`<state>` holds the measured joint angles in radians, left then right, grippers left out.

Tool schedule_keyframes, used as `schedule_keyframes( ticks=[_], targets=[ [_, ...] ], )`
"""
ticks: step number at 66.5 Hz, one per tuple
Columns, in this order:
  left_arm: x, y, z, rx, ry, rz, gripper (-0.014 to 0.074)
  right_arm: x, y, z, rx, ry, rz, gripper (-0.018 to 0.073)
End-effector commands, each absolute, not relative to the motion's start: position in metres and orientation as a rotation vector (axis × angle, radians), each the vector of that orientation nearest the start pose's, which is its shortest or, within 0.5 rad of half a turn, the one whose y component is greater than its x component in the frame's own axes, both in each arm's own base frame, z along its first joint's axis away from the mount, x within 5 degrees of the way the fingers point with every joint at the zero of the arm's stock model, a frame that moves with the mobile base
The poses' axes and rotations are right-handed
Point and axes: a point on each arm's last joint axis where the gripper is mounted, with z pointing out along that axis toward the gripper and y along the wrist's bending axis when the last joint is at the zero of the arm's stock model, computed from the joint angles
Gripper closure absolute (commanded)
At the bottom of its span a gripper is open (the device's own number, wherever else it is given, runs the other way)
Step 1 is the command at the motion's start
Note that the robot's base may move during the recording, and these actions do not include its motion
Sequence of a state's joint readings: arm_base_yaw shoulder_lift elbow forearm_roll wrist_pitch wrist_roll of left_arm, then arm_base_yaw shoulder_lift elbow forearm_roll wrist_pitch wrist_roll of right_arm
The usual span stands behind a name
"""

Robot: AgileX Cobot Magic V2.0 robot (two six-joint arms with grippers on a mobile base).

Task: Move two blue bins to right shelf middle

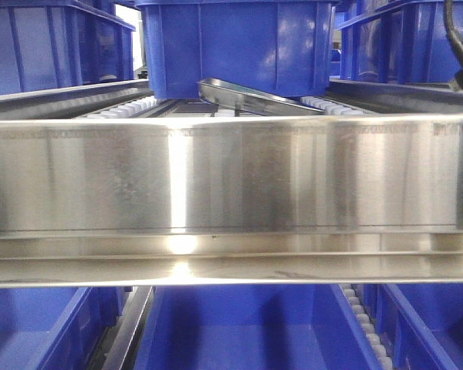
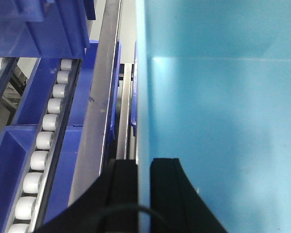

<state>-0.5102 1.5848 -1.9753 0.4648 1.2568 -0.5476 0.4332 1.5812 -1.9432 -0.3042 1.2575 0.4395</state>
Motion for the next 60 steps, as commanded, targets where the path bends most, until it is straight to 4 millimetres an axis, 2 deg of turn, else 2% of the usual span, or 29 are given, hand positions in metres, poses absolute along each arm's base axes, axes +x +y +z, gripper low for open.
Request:
schedule_keyframes(
  ticks=[1,60],
  targets=[
    [0.290,-0.123,0.493,-0.068,2.182,-0.024,0.0708,0.299,0.112,0.480,0.015,2.262,0.074,0.0721],
    [0.291,-0.124,0.494,-0.063,2.166,-0.031,0.0708,0.313,0.124,0.508,-0.051,1.917,0.229,0.0721]
  ],
)
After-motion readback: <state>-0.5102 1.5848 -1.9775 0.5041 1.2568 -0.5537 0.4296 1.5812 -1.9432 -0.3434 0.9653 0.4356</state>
